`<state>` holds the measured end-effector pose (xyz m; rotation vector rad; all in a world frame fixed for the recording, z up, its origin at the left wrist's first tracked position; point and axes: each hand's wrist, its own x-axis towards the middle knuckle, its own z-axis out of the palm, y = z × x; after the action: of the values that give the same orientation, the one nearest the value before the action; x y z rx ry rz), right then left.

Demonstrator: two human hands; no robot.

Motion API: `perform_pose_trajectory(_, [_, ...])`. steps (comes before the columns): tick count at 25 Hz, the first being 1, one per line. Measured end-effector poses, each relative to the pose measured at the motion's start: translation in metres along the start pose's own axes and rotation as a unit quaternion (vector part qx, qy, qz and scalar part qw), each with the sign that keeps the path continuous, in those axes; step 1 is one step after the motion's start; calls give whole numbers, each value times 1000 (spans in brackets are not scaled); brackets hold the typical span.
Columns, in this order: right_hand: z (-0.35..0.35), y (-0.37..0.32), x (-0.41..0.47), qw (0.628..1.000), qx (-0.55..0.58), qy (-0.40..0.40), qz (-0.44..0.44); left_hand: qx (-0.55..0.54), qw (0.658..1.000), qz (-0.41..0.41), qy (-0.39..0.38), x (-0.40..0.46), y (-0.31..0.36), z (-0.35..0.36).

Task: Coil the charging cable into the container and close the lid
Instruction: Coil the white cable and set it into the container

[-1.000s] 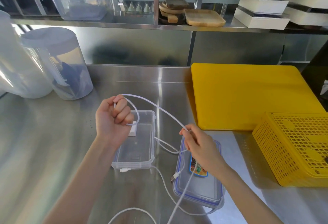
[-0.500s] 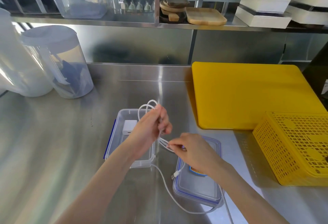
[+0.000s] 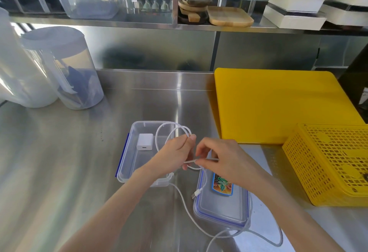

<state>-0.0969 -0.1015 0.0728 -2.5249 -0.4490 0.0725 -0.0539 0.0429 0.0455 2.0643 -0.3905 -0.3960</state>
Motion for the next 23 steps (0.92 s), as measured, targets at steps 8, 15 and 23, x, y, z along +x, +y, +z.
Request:
perform_pose_trajectory(8, [-12, 10, 10, 984, 167, 52, -39, -443, 856, -99, -245, -13, 17, -9])
perform_pose_trajectory(15, [-3, 15, 16, 976, 206, 56, -30, -538, 789, -79, -285, -13, 13, -14])
perform_pose_trajectory(23, [3, 22, 17, 977, 148, 151, 32, -204, 979, -13, -9, -12, 13, -8])
